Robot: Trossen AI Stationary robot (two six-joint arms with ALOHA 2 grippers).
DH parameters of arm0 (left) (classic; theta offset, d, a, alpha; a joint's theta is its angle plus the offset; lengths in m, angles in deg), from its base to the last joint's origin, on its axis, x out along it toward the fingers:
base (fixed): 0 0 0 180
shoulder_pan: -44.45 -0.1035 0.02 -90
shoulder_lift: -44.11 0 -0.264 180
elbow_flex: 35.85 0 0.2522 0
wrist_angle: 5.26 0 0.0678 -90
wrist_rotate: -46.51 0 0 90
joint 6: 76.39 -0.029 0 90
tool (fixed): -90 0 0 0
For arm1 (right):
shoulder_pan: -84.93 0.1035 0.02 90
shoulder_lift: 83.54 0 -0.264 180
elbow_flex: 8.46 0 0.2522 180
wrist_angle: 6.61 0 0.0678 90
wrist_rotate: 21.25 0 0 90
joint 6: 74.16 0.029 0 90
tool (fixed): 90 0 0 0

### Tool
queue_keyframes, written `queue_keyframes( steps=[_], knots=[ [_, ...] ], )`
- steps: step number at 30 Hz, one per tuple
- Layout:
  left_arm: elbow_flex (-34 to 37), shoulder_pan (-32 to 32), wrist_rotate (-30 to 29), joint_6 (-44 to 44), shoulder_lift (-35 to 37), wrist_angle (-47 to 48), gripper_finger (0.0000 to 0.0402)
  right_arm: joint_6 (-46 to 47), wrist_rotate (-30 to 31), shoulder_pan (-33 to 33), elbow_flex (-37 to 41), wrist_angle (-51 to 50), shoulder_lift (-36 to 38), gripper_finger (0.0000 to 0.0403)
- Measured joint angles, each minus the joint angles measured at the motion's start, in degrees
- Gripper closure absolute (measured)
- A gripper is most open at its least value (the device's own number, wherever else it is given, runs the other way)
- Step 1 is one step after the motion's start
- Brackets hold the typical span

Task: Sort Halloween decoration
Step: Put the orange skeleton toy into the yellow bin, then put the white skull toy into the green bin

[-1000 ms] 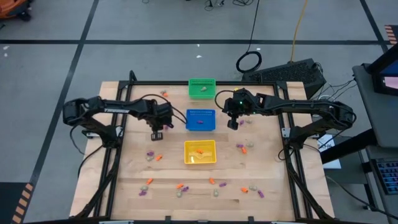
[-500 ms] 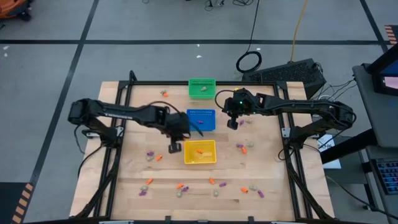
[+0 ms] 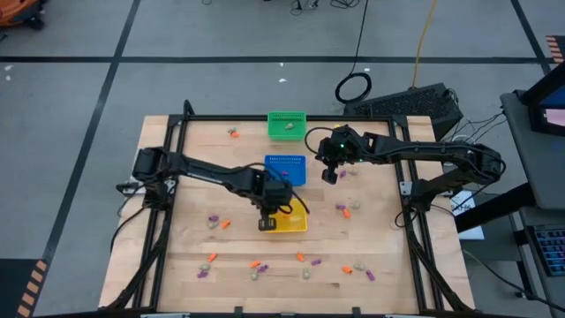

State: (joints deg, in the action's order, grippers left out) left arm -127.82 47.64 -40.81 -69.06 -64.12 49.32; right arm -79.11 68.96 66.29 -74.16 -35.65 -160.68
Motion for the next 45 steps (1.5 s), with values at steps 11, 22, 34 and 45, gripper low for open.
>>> queue_keyframes(
  steps=[11,22,34,45],
  knots=[
    [0.0,0.38,-0.2,0.91,-3.98,-3.56,0.0362,1.51,0.01,0.0,0.0,0.03,-0.02,0.0403],
    [0.0,2.75,-1.31,-0.24,-2.0,-4.89,0.0293,2.26,0.17,0.37,0.0,-7.25,2.03,0.0403],
    [5.84,6.9,-7.34,-0.11,6.14,-19.97,0.0397,12.16,4.41,10.11,-0.04,-32.64,10.47,0.0401],
    [23.9,7.48,-5.91,2.14,15.71,-38.7,0.0394,21.76,4.2,18.58,5.46,-36.41,10.25,0.0297]
  ],
)
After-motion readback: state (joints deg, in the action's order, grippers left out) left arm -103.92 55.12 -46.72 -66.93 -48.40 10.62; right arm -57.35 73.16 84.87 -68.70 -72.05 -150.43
